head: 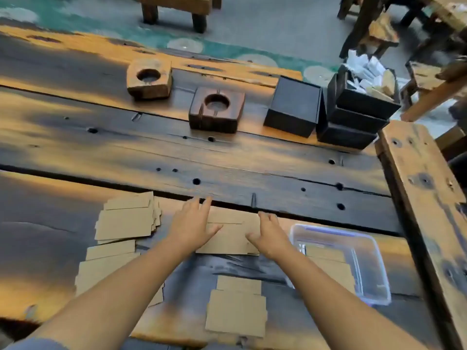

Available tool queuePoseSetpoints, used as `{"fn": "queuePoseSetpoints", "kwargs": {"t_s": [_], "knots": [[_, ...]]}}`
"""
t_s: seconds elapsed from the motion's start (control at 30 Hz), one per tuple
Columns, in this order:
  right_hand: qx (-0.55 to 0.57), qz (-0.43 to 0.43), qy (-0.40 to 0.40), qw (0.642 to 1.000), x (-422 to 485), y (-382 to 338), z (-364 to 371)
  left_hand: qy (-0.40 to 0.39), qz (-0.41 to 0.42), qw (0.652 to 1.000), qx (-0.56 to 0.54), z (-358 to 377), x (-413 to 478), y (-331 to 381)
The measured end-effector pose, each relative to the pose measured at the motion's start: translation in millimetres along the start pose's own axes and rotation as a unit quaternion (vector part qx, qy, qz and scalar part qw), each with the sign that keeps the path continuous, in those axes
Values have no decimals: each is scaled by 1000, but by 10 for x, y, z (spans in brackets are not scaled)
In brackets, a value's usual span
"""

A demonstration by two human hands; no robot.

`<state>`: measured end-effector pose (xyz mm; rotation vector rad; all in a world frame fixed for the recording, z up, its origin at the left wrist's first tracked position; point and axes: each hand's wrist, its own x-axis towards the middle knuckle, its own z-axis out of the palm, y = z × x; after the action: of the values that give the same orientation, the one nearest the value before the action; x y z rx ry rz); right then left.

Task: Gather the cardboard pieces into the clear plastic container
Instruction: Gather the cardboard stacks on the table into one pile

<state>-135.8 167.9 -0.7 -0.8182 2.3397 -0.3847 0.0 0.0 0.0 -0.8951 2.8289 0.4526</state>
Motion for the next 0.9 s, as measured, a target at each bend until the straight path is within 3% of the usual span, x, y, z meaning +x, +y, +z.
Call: {"fn": "queuePoseSetpoints", "kwargs": {"t_s": [0.23, 0.5, 0.9], "knots": [[91, 108, -2, 990, 161, 248, 436, -83, -139, 971, -179, 564, -72, -92], [129, 168, 22, 977, 387, 397, 431, -33, -277, 902, -330, 711, 7, 43], [225, 191, -30, 955, 555, 333, 544, -90, -307, 882, -346, 847, 138, 202]]}}
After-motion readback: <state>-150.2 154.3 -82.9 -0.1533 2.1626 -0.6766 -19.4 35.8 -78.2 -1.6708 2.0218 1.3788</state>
